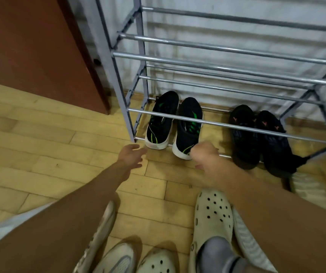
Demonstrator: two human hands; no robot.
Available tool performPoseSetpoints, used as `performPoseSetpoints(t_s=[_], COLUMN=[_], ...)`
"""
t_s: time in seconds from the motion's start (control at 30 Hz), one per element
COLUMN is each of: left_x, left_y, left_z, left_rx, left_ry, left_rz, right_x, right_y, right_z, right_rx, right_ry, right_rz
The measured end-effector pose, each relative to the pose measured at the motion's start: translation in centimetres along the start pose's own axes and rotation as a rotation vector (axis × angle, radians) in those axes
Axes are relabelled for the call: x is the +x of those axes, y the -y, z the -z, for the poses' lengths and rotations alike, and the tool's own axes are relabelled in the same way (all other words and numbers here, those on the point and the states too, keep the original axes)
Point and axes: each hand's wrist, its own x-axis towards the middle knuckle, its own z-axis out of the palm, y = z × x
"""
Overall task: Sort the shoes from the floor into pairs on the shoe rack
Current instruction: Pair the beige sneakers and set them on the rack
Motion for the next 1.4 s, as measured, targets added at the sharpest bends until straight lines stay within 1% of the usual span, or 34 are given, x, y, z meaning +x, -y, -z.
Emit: performPoseSetpoints(t_s=[0.07,0.17,0.3,0.43,0.6,0.7,0.77,0.8,0.87,0.97,1.03,1.1,1.17,1.3,1.4], left_x=[-2.9,-8.3,-15.4,-20.8,-25.1,-26.3,-26.3,-26.3,-26.2,-25.9,-25.4,-24.9,-24.4,-23.6,-23.3], left_y=[0.4,1.4,3.0,6.2,12.5,16.4,18.9,20.0,22.1,24.5,25.4,26.2,26.8,27.2,26.7], left_z=[1.5,4.0,8.1,12.4,16.9,18.0,17.9,17.7,17.3,16.1,15.0,14.0,13.5,13.7,14.4], left_rx=[0.044,0.188,0.342,0.425,0.372,0.302,0.251,0.239,0.261,0.358,0.486,0.609,0.663,0.8,0.796], left_ry=[0.022,0.077,0.148,0.142,0.103,0.065,0.031,0.024,0.023,0.007,-0.019,-0.025,-0.021,0.06,0.101], left_rz=[-0.043,-0.136,-0.213,-0.196,-0.103,-0.022,0.023,0.048,0.111,0.166,0.178,0.23,0.281,0.266,0.256], right_x=[-3.8,-10.2,-17.5,-23.2,-28.0,-29.7,-30.3,-30.5,-30.4,-30.0,-29.8,-29.7,-29.6,-29.0,-28.9], right_y=[-0.3,-0.9,-0.8,-1.0,-1.7,-2.8,-3.8,-4.2,-4.8,-5.3,-5.7,-6.1,-6.4,-6.8,-6.6], right_z=[-0.5,-1.3,-2.3,-4.4,-7.7,-9.4,-10.0,-10.1,-9.9,-9.7,-10.0,-10.5,-11.1,-11.5,-11.3], right_rx=[-0.081,-0.168,-0.155,-0.119,-0.154,-0.144,-0.051,-0.006,0.004,-0.005,-0.005,-0.033,-0.066,-0.098,-0.107], right_ry=[0.058,0.184,0.264,0.322,0.413,0.45,0.511,0.551,0.59,0.559,0.542,0.55,0.58,0.614,0.598], right_rz=[0.004,0.0,0.067,0.142,0.191,0.192,0.156,0.137,0.133,0.155,0.155,0.15,0.156,0.165,0.175])
